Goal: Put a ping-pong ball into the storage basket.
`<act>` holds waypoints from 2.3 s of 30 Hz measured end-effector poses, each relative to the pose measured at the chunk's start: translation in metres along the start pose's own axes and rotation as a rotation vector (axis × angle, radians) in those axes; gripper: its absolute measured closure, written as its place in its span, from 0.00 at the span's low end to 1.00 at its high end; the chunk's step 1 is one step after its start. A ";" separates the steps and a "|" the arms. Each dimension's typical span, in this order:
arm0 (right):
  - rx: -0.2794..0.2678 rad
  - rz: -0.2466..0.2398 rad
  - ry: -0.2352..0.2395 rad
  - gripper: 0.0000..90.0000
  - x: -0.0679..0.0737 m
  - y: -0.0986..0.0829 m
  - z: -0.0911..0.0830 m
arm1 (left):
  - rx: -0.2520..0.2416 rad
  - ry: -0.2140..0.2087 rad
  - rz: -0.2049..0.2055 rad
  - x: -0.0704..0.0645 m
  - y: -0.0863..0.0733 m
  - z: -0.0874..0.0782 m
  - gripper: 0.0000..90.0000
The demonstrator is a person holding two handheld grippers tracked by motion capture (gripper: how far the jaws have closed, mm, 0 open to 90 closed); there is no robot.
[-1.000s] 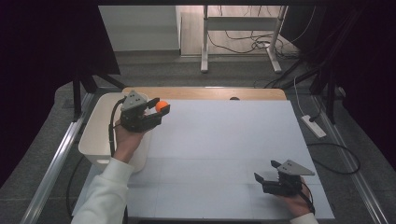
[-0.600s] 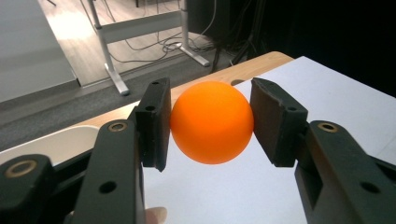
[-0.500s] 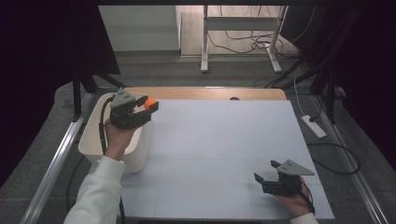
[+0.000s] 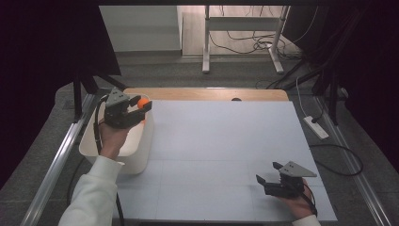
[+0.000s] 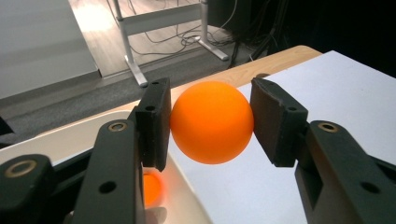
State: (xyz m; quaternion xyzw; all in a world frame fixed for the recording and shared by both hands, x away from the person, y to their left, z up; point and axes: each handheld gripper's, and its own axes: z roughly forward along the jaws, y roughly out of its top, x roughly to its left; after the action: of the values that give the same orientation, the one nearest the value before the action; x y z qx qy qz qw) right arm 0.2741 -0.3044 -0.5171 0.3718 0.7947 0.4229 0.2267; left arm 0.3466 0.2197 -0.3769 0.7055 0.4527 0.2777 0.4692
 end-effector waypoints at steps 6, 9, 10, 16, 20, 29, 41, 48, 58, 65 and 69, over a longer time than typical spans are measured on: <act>0.002 0.001 0.000 0.18 0.000 0.000 0.000 | 0.010 0.028 -0.022 0.011 -0.004 -0.001 0.56; 0.002 0.002 -0.001 0.18 0.000 0.000 0.000 | 0.014 0.047 -0.031 0.017 -0.006 -0.002 0.56; 0.002 0.002 -0.002 0.18 0.000 0.000 0.000 | 0.017 0.058 -0.033 0.020 -0.006 -0.002 0.56; 0.001 0.002 -0.003 0.18 0.000 0.000 0.000 | 0.022 0.072 -0.064 0.030 -0.009 -0.004 0.56; 0.004 0.005 -0.004 0.18 0.000 0.000 0.000 | 0.028 0.086 -0.065 0.033 -0.010 -0.005 0.56; 0.002 0.005 -0.005 0.18 0.000 0.000 0.000 | 0.054 0.106 -0.067 0.038 -0.011 -0.001 0.56; 0.006 0.004 -0.004 0.18 0.000 0.000 0.000 | 0.118 0.126 -0.073 0.044 -0.014 0.012 0.56; 0.006 0.004 -0.004 0.18 0.000 0.000 0.000 | 0.179 0.148 -0.091 0.051 -0.017 0.020 0.56; 0.007 0.004 -0.005 0.18 -0.001 0.000 0.000 | 0.254 0.146 -0.109 0.057 -0.023 0.030 0.55; 0.006 0.004 -0.005 0.18 -0.001 0.000 0.000 | 0.241 0.138 -0.103 0.055 -0.021 0.028 0.55; 0.007 0.003 -0.004 0.18 0.000 0.000 0.000 | 0.234 0.141 -0.103 0.056 -0.022 0.027 0.52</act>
State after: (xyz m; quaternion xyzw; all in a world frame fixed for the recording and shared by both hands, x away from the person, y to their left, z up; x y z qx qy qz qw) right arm 0.2743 -0.3049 -0.5174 0.3745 0.7952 0.4196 0.2265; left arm 0.3846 0.2622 -0.4092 0.7101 0.5496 0.2473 0.3642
